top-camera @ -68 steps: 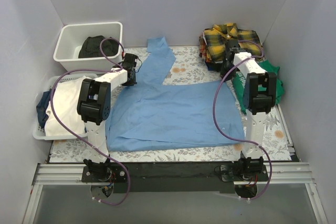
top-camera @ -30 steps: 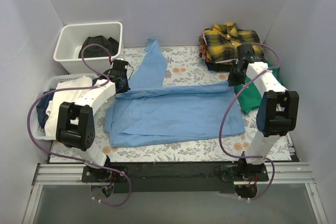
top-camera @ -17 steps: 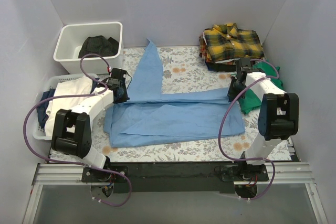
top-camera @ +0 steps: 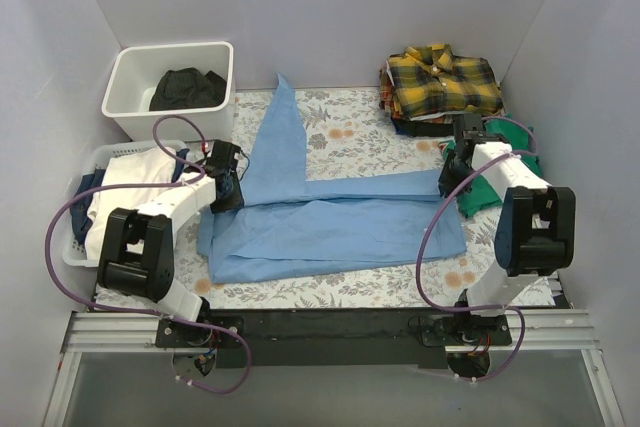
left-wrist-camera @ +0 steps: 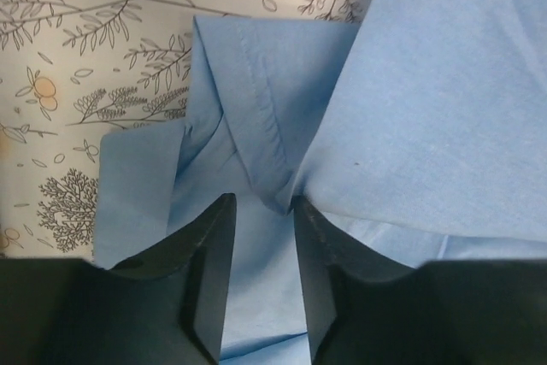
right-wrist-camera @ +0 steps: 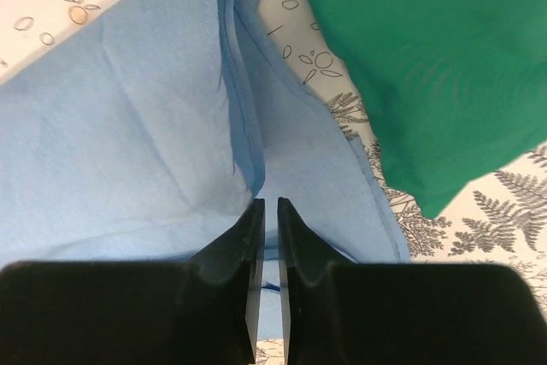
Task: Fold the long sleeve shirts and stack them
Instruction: Fold the shirt
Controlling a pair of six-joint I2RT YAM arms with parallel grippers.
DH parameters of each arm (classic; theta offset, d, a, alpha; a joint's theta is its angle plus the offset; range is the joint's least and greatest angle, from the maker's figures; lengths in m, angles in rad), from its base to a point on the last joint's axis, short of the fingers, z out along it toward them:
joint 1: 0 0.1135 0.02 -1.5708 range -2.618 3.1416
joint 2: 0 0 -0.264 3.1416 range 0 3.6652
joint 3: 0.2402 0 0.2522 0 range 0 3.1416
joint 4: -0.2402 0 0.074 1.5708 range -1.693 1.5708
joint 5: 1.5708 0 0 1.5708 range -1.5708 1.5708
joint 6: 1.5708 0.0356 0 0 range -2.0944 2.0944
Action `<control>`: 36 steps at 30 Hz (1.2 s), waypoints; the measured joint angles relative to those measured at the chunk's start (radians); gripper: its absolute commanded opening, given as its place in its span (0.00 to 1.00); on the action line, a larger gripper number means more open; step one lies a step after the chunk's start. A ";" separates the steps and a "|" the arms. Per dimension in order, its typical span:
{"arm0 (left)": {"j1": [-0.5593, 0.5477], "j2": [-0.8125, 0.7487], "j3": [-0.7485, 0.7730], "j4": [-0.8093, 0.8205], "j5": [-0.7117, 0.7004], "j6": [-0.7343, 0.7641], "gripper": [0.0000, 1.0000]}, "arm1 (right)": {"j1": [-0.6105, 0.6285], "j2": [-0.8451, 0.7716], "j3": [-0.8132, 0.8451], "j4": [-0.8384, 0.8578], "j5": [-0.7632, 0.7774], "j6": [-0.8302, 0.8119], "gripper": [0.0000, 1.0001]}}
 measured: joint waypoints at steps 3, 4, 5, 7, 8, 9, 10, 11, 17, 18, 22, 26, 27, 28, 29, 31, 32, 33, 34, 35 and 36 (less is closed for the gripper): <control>0.002 0.000 -0.013 -0.010 -0.005 0.000 0.41 | 0.000 -0.043 0.000 0.002 0.012 0.001 0.19; 0.002 0.000 -0.013 -0.014 -0.008 0.001 0.42 | 0.000 -0.056 0.003 0.004 0.015 0.001 0.19; 0.002 -0.001 -0.011 -0.018 -0.012 0.001 0.42 | 0.002 -0.063 0.013 0.004 0.017 0.002 0.19; 0.002 -0.001 0.003 -0.030 -0.017 0.002 0.45 | 0.009 -0.061 0.039 0.005 0.019 0.002 0.19; 0.002 -0.002 0.014 -0.035 -0.019 0.002 0.47 | 0.014 -0.058 0.055 0.007 0.019 0.002 0.20; 0.002 -0.003 0.030 -0.041 -0.020 0.003 0.47 | 0.020 -0.057 0.069 0.010 0.019 0.002 0.20; 0.002 -0.006 0.048 -0.043 -0.021 0.004 0.47 | 0.027 -0.055 0.084 0.011 0.018 0.002 0.20; 0.002 -0.010 0.065 -0.040 -0.021 0.003 0.48 | 0.035 -0.051 0.097 0.014 0.014 0.002 0.20; 0.002 -0.025 0.138 0.000 0.013 -0.003 0.48 | 0.081 0.048 0.159 0.046 -0.059 -0.002 0.20; 0.002 -0.024 0.143 0.008 0.021 -0.006 0.49 | 0.088 0.072 0.162 0.051 -0.076 -0.002 0.20; 0.002 -0.018 0.143 0.031 0.059 -0.014 0.49 | 0.125 0.156 0.149 0.058 -0.160 -0.006 0.19; -0.002 0.045 0.143 0.081 0.113 -0.032 0.47 | 0.127 0.159 0.113 0.066 -0.186 -0.013 0.18; -0.004 0.070 0.143 0.089 0.121 -0.036 0.47 | 0.127 0.159 0.094 0.069 -0.190 -0.015 0.18; -0.007 0.090 0.143 0.094 0.128 -0.039 0.47 | 0.127 0.159 0.073 0.070 -0.192 -0.018 0.18; -0.011 0.111 0.139 0.099 0.134 -0.043 0.47 | 0.127 0.159 0.052 0.069 -0.193 -0.020 0.18; -0.018 0.140 0.124 0.104 0.144 -0.047 0.44 | 0.127 0.159 0.020 0.068 -0.197 -0.021 0.18; -0.023 0.147 0.113 0.105 0.146 -0.047 0.43 | 0.126 0.154 0.014 0.068 -0.203 -0.022 0.18; -0.024 0.150 0.100 0.105 0.150 -0.048 0.42 | 0.126 0.152 0.009 0.072 -0.206 -0.023 0.18; -0.028 0.150 0.087 0.103 0.151 -0.048 0.41 | 0.125 0.151 0.008 0.073 -0.207 -0.023 0.18; -0.031 0.150 0.075 0.103 0.151 -0.048 0.40 | 0.125 0.151 0.007 0.074 -0.208 -0.023 0.18; -0.033 0.150 0.063 0.104 0.151 -0.048 0.38 | 0.125 0.149 0.005 0.076 -0.207 -0.023 0.18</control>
